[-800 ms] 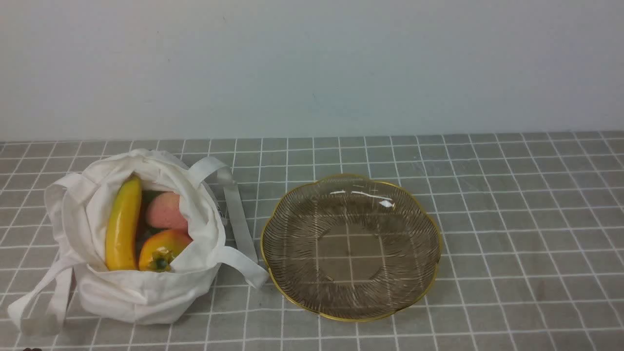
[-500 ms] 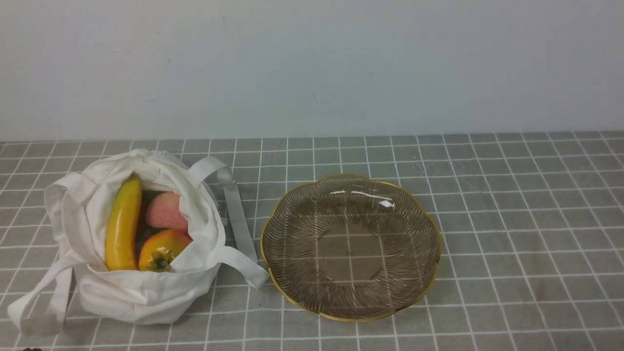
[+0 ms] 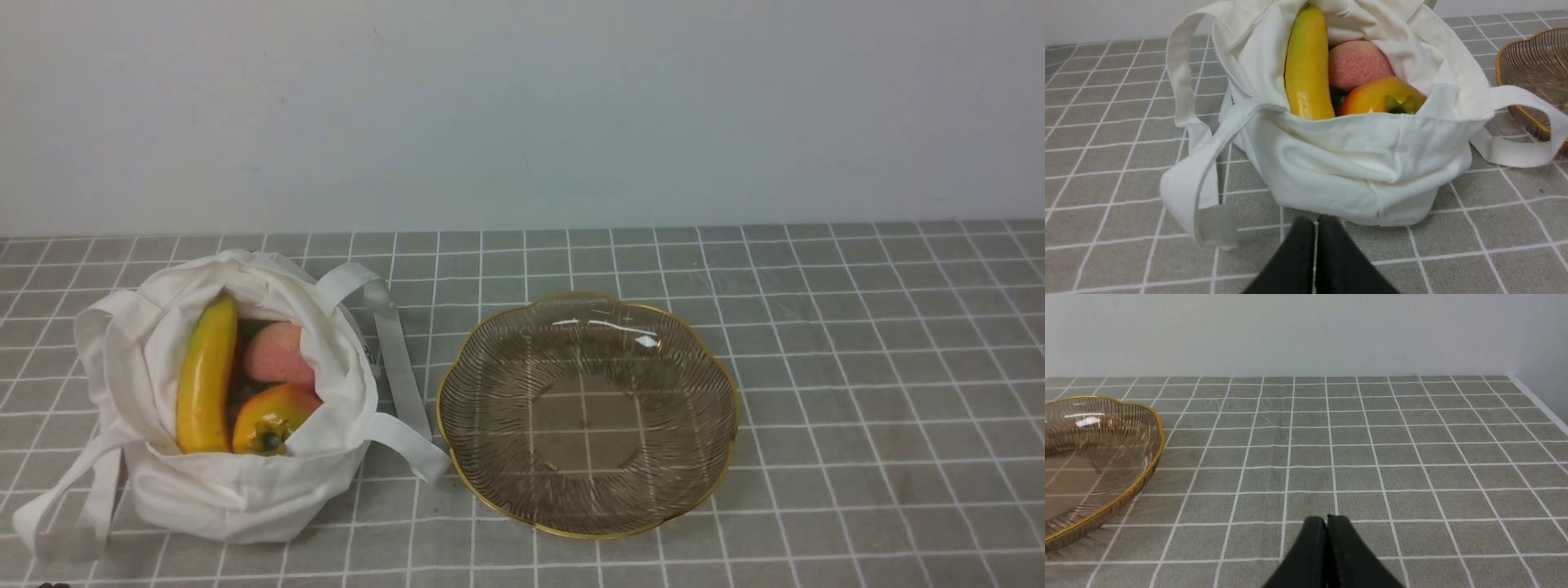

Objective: Take the fruit out of the bag on the grey coffee tablecloth and place them on the plate.
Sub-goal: 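Reach into the bag and grasp the red fruit inside it with the left gripper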

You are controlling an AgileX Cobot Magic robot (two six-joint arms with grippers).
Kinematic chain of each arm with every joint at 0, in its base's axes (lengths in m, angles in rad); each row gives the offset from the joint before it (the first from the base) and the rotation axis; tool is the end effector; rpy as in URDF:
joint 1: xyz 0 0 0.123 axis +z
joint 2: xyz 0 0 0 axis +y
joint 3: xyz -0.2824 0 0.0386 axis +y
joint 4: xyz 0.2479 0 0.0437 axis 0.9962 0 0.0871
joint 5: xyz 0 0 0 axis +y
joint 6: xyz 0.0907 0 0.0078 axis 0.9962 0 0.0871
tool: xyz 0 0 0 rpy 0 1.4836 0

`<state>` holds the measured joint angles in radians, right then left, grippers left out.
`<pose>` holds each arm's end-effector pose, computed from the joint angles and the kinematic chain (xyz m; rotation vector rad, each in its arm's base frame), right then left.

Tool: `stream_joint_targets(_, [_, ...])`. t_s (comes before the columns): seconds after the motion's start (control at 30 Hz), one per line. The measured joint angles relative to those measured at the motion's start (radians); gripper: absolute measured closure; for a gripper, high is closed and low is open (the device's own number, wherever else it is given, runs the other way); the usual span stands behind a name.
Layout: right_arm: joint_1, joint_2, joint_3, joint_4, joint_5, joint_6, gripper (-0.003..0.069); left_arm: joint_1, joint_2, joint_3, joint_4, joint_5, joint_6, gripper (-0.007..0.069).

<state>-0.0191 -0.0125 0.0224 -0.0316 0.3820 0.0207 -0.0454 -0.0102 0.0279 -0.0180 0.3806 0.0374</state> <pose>0.0522 -0.0021 0.1719 0.0179 1.8753 -0.0301 0.0524 -0.0030 0.1700 0.0668 1.8807 -0.0232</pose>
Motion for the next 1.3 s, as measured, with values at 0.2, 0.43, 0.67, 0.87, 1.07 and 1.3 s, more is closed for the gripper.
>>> stream_joint_targets(0.2, [0.0, 0.0, 0.0, 0.0, 0.0, 0.001, 0.0676, 0.0, 0.0, 0.0, -0.006, -0.01, -0.003, 0.0632])
stream_joint_targets(0.43, [0.0, 0.0, 0.0, 0.0, 0.0, 0.001, 0.0676, 0.0, 0.0, 0.001, -0.261, -0.179, -0.102, 0.0632])
stream_joint_targets(0.67, [0.0, 0.0, 0.0, 0.0, 0.0, 0.001, 0.0676, 0.0, 0.0, -0.002, -0.537, -0.573, -0.116, 0.0632])
stream_joint_targets(0.87, [0.0, 0.0, 0.0, 0.0, 0.0, 0.001, 0.0676, 0.0, 0.053, -0.205, -0.501, -0.525, -0.1, 0.0632])
stream_joint_targets(1.07, [0.0, 0.0, 0.0, 0.0, 0.0, 0.001, 0.0676, 0.0, 0.414, -0.492, -0.343, -0.005, -0.077, 0.0632])
stream_joint_targets(1.3, [0.0, 0.0, 0.0, 0.0, 0.0, 0.001, 0.0676, 0.0, 0.861, -0.7, -0.26, 0.383, 0.014, 0.0632])
